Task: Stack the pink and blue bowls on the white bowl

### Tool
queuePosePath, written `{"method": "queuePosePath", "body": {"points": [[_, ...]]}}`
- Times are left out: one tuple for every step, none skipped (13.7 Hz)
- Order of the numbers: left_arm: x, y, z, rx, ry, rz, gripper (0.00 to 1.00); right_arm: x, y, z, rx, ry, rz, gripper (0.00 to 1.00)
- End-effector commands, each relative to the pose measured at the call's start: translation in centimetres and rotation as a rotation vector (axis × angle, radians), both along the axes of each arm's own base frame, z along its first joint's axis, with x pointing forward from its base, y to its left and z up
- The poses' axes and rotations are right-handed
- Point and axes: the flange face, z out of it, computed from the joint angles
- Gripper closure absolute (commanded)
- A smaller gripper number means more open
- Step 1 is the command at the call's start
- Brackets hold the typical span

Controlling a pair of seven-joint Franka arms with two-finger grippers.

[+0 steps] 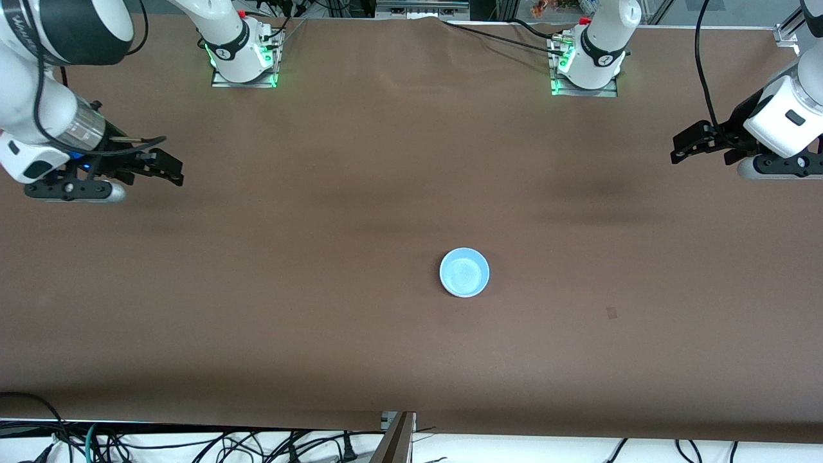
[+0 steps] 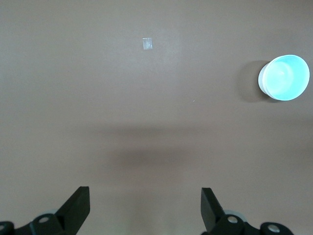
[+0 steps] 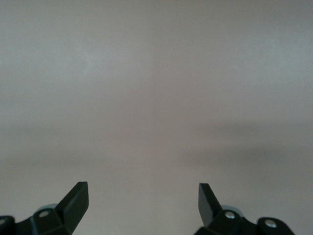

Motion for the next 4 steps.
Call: {"method": "queuePosePath", "body": {"points": [[-0.24,-0.05,0.49,0.011,-0.002,0.003,0.0,-0.76,-0.25,0.19,-0.01,-0.005,0.028,0.01],[-0.24,-0.05,0.49,0.011,-0.002,0.003,0.0,-0.77,0.0,0.2,-0.01,-0.007,0.034,0.01],[-0.24,-0.05,0.49,0.011,-0.002,0.003,0.0,-0.76,0.35,0.42,-0.009,-0.011,0.041,0.01],[-0.26,-0.05,0.48,0.011,-0.001,0.003,0.0,-0.65,0.54,0.78,-0.009,-0.019,0.042,0.01]]}}
